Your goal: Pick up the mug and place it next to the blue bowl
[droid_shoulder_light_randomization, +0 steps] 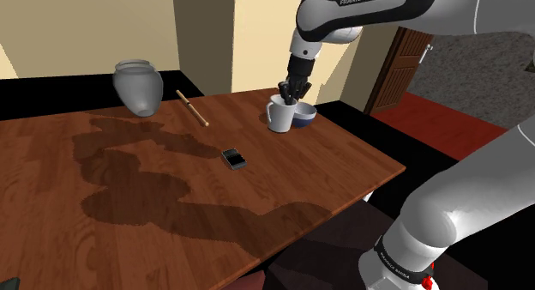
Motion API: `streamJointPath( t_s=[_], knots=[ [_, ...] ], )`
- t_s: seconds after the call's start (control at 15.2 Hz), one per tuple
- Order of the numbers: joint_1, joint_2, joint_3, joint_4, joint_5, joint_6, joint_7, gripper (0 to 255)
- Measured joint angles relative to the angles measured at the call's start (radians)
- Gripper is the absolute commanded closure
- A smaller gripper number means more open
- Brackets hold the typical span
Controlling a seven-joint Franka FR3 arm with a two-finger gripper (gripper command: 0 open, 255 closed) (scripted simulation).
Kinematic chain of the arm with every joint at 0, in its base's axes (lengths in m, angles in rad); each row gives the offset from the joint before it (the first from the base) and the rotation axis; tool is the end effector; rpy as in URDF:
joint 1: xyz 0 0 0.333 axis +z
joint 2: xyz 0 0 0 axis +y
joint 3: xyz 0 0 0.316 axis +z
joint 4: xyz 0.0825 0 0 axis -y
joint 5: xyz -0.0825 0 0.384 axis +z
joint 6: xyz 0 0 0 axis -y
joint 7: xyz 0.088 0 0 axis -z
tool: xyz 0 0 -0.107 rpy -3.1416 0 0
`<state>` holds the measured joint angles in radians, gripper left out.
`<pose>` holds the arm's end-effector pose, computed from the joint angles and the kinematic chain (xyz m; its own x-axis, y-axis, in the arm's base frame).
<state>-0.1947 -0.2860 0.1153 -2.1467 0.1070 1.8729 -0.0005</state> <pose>0.4709 -0.0254 0.5220 0.9933 -0.1148 0.0098 -0.1138 -0.9910 -0.0699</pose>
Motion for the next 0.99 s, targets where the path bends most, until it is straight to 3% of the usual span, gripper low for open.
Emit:
streamJointPath(
  t_s=[0.33,0.99],
  knots=[
    [-0.051,0.000,-0.082,-0.003,-0.023,-0.008,-0.124,255],
    [-0.150,0.106,-0.236,0.120,-0.057,-0.040,-0.361,255]
  ],
)
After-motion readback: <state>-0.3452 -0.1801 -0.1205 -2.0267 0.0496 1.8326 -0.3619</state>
